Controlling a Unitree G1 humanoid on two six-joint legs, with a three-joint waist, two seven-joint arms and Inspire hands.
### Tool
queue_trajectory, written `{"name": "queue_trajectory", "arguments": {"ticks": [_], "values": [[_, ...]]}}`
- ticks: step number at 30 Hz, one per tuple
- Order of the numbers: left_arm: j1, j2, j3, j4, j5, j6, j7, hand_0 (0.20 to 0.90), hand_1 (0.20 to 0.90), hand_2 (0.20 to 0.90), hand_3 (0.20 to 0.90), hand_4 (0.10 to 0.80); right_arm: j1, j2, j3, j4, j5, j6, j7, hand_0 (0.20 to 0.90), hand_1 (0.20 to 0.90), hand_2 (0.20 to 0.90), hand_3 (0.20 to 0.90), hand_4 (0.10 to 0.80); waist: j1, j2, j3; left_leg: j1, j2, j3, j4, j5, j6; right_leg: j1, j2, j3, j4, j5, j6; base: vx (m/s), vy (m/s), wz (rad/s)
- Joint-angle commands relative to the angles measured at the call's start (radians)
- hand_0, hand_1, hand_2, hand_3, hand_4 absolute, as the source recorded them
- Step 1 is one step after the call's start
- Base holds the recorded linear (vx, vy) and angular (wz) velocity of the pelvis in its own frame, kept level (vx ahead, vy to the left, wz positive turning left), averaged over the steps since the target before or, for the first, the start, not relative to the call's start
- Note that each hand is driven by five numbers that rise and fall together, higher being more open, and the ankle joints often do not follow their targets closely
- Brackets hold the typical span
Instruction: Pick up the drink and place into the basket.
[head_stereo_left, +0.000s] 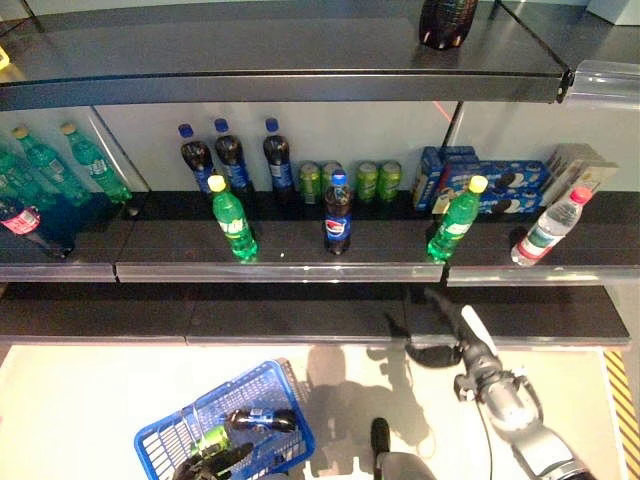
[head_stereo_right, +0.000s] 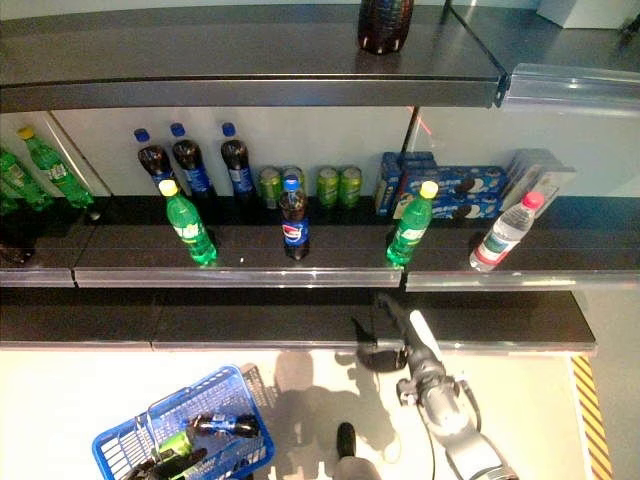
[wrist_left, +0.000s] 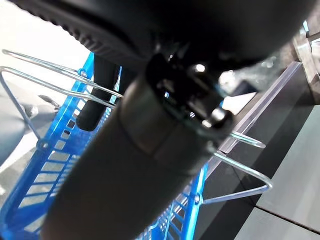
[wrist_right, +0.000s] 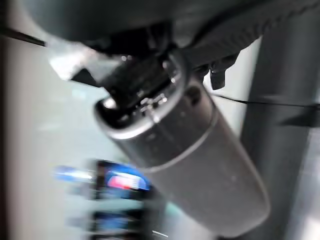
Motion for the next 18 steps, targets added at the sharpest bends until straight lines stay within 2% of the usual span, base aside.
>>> {"name": "queue_trajectory", "arguments": {"ticks": [1, 3, 5, 9, 11, 18], "values": [[0.021, -0.012, 0.017, -0.051, 0.011, -0.049, -0.061, 0.300, 0.300, 0.300, 0.200, 0.100, -0.147, -0.072, -0.104, -0.126, 0.066, -0.133, -0.095, 0.900, 0.900, 0.900, 0.900, 0.800, 0.005, -0.031, -0.006, -0.033, 0.020, -0.015, 0.092, -0.037, 0.026, 0.005, -0.073, -0.020, 0.126, -0.118, 0.045, 0.054, -0.006, 0.01], [0.017, -0.014, 0.022, -0.031, 0.023, -0.049, -0.068, 0.300, 0.300, 0.300, 0.200, 0.100, -0.215, -0.081, -0.164, -0.174, 0.124, -0.135, -0.175, 0.900, 0.900, 0.900, 0.900, 0.800, 0.018, -0.032, -0.014, -0.032, 0.025, -0.013, 0.099, -0.044, 0.025, 0.012, -0.077, -0.030, 0.128, -0.124, 0.046, 0.093, -0.012, 0.03], [0.017, -0.015, 0.023, -0.028, 0.026, -0.050, -0.067, 0.300, 0.300, 0.300, 0.200, 0.100, -0.226, -0.080, -0.171, -0.178, 0.133, -0.130, -0.191, 0.900, 0.900, 0.900, 0.900, 0.800, 0.020, -0.032, -0.014, -0.031, 0.027, -0.012, 0.100, -0.045, 0.024, 0.014, -0.078, -0.032, 0.128, -0.125, 0.046, 0.058, -0.007, 0.03], [0.018, -0.016, 0.024, -0.008, 0.042, -0.056, -0.074, 0.300, 0.300, 0.300, 0.200, 0.100, -0.286, -0.068, -0.212, -0.146, 0.125, -0.130, -0.341, 0.900, 0.900, 0.900, 0.900, 0.800, 0.035, -0.031, -0.018, -0.043, 0.032, -0.013, 0.129, -0.054, 0.023, 0.014, -0.081, -0.046, 0.144, -0.138, 0.042, 0.071, -0.013, 0.11], [0.008, -0.009, 0.018, 0.002, 0.037, -0.059, -0.083, 0.300, 0.300, 0.300, 0.200, 0.100, -0.321, -0.051, -0.243, -0.120, 0.131, -0.138, -0.463, 0.900, 0.900, 0.900, 0.900, 0.800, 0.042, -0.026, 0.001, -0.081, 0.035, -0.025, 0.190, -0.065, 0.021, -0.007, -0.084, -0.058, 0.190, -0.155, 0.031, 0.020, -0.014, 0.12], [-0.018, -0.004, -0.002, -0.014, 0.008, -0.044, -0.079, 0.300, 0.300, 0.300, 0.200, 0.100, -0.371, -0.016, -0.264, -0.057, 0.115, -0.142, -0.610, 0.900, 0.900, 0.900, 0.900, 0.800, 0.040, -0.004, 0.067, -0.153, 0.022, -0.056, 0.274, -0.077, 0.025, -0.057, -0.092, -0.055, 0.267, -0.182, 0.008, -0.037, 0.018, 0.11]]}}
